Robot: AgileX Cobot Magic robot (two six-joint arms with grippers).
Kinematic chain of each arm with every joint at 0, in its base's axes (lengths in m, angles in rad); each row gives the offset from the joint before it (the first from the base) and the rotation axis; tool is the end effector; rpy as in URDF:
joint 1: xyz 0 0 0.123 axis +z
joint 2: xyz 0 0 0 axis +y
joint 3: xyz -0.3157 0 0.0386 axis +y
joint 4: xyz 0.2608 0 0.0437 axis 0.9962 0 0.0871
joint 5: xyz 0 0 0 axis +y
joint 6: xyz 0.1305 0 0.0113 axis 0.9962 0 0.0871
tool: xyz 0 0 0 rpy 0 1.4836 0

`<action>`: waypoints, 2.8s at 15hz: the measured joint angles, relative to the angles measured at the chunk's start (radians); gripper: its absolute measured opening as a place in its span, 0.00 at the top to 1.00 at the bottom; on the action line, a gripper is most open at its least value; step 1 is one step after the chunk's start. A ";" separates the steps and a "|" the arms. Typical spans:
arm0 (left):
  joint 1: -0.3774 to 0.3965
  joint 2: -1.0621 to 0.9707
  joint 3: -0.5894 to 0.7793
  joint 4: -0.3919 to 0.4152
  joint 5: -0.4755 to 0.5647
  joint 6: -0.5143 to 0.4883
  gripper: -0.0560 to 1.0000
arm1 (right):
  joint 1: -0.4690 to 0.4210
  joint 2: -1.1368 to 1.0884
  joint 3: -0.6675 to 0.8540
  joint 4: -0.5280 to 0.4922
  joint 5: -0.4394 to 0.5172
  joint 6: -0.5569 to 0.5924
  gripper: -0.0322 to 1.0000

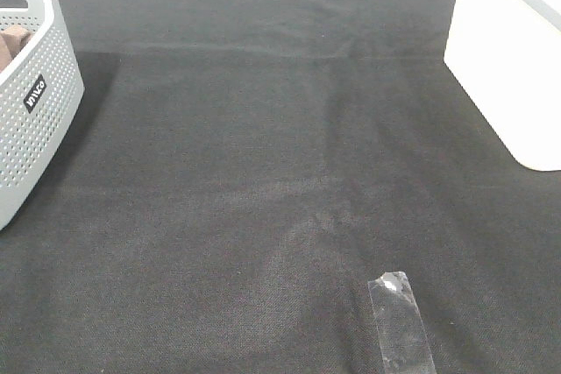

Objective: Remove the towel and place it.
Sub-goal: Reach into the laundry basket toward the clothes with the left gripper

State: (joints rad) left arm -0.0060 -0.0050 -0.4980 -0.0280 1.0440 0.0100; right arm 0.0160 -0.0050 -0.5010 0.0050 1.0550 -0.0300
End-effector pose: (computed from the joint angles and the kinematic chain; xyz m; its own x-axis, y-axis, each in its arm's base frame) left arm 0.0092 -0.0032 0.2665 -0.4383 -0.0014 -0.8988 0.0260 0.9996 -0.0143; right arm 0.0083 0.0007 0.2662 -0.4448 -0.0347 -0.8950 -0.0321 0.9992 -0.0227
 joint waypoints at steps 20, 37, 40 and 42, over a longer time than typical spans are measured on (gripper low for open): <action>0.000 0.000 0.000 0.057 0.000 0.000 0.05 | 0.000 0.000 0.000 0.000 0.000 0.000 0.03; 0.000 1.335 -1.036 0.214 0.170 0.499 0.01 | 0.000 0.001 0.000 0.005 -0.001 0.000 0.03; 0.032 1.569 -1.143 0.213 0.168 0.588 0.01 | 0.000 0.001 0.000 0.005 -0.001 0.000 0.03; 0.075 1.678 -1.152 0.214 0.167 0.651 0.01 | 0.000 0.001 0.000 0.005 -0.001 0.000 0.03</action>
State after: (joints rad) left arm 0.0690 1.6730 -1.6500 0.1860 1.2110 0.6610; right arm 0.0160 -0.0040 -0.5010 0.0100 1.0540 -0.0300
